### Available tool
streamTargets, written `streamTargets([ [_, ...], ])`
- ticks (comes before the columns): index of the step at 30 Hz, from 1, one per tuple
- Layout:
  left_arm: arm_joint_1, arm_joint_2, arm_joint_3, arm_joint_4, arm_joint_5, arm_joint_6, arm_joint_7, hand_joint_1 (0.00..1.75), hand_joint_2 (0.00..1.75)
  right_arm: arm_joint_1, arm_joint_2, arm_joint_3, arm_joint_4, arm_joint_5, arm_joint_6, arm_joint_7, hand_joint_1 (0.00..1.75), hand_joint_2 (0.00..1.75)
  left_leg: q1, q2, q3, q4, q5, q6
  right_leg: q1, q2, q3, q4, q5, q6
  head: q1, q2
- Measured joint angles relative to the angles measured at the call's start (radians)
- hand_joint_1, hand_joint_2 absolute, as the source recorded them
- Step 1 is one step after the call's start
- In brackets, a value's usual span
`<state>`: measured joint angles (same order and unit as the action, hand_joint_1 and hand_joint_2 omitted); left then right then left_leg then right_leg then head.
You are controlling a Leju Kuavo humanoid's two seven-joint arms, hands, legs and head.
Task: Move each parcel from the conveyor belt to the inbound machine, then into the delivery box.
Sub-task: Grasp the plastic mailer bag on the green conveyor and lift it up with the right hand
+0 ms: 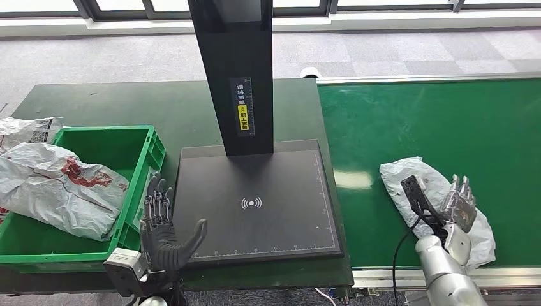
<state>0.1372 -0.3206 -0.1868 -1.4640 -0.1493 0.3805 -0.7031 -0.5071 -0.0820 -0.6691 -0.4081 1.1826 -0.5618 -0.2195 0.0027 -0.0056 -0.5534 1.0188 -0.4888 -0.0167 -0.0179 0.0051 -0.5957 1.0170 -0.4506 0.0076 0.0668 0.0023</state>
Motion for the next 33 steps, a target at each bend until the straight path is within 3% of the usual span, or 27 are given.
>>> streamTargets([
  [10,-0.001,0.006,-0.018,0.002,0.003,0.024,0.0,0.0,1.75,-0.006,0.0,-0.092,0.036,-0.172,0.185,-0.214,0.0,1.75,0.0,0.0,0.0,0.0,0.0,0.0,0.0,0.0,0.0,0.0,0.0,0.0,0.0,0.0],
  [13,-0.002,0.008,-0.023,0.004,0.007,0.025,0.0,0.0,1.75,-0.004,0.0,-0.118,0.044,-0.22,0.313,-0.245,0.0,1.75,0.0,0.0,0.0,0.0,0.0,0.0,0.0,0.0,0.0,0.0,0.0,0.0,0.0,0.0],
  [16,-0.009,0.015,-0.04,0.013,0.018,0.023,0.0,0.0,1.75,0.004,-0.006,-0.13,0.055,-0.214,0.458,-0.199,0.0,1.75,0.0,0.0,0.0,0.0,0.0,0.0,0.0,0.0,0.0,0.0,0.0,0.0,0.0,0.0],
  [18,-0.015,0.021,-0.051,0.022,0.024,0.022,0.0,0.0,1.75,0.01,-0.011,-0.13,0.06,-0.186,0.487,-0.153,0.0,1.75,0.0,-0.001,0.001,0.0,0.0,0.0,0.0,0.0,0.0,0.0,0.0,0.0,0.0,0.0],
  [23,-0.024,0.026,-0.068,0.04,0.028,0.022,0.0,0.0,1.75,0.015,-0.013,-0.128,0.062,-0.142,0.459,-0.1,0.0,1.75,0.0,-0.001,0.001,0.0,0.0,0.0,0.0,-0.001,0.002,0.0,-0.001,0.001,0.0,0.0],
  [29,-0.026,0.027,-0.072,0.056,0.028,0.024,0.0,0.0,1.75,0.018,-0.011,-0.094,0.063,-0.043,0.374,0.03,0.0,1.75,0.0,-0.002,0.006,0.0,-0.001,0.002,0.0,-0.002,0.008,-0.002,-0.002,0.003,0.0,0.0],
  [33,-0.028,0.028,-0.072,0.063,0.027,0.023,0.0,0.0,1.75,0.019,-0.011,-0.076,0.063,0.007,0.348,0.1,1.75,1.75,0.0,-0.003,0.009,0.001,-0.002,0.004,0.0,-0.003,0.012,-0.004,-0.002,0.005,0.0,0.0],
])
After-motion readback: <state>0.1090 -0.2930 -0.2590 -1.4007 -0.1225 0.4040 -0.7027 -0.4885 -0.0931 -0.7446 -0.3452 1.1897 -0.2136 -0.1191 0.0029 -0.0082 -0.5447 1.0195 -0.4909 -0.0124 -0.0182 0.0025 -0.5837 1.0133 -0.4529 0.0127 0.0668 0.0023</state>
